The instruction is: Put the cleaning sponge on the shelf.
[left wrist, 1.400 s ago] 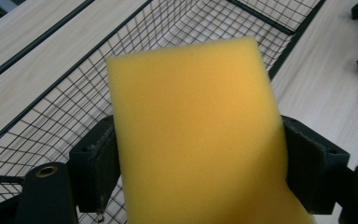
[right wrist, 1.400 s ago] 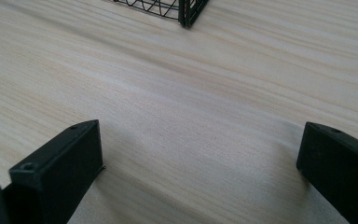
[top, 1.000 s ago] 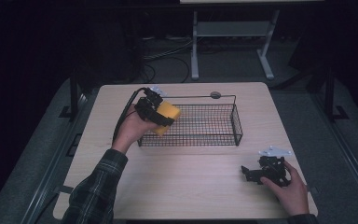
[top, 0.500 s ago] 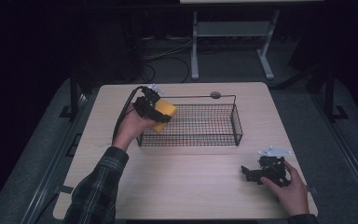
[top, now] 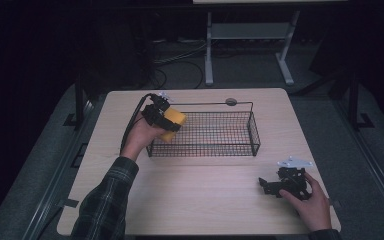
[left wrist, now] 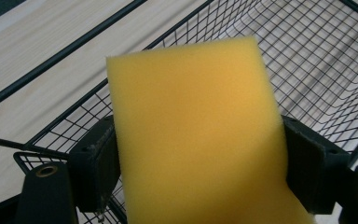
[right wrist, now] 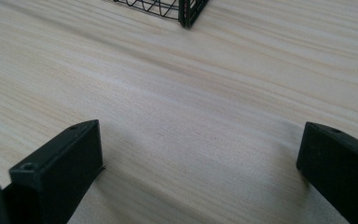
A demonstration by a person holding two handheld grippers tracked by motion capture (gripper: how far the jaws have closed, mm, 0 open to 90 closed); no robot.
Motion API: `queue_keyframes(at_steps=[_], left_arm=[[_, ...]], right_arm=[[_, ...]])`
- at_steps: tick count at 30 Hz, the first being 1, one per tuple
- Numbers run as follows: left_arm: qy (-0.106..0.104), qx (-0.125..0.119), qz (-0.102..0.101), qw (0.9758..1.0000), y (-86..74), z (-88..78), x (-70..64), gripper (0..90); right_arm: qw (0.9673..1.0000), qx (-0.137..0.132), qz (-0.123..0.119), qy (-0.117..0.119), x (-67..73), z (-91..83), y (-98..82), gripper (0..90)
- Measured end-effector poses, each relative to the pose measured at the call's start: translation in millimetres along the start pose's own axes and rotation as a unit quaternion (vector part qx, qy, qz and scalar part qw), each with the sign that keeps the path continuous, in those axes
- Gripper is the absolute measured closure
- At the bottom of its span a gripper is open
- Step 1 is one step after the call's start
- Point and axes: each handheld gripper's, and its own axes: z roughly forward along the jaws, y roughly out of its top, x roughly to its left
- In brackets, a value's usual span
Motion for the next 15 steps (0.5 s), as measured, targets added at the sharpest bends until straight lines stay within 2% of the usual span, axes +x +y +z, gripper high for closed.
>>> queue_keyframes(at_steps=[15], left_arm=[[-0.003,0.015,-0.015,0.9998,-8.8,19.6,7.1,21.3]], right_arm=[[1.0000,0.000,-0.001,0.000,-0.1,0.1,0.0,0.0]])
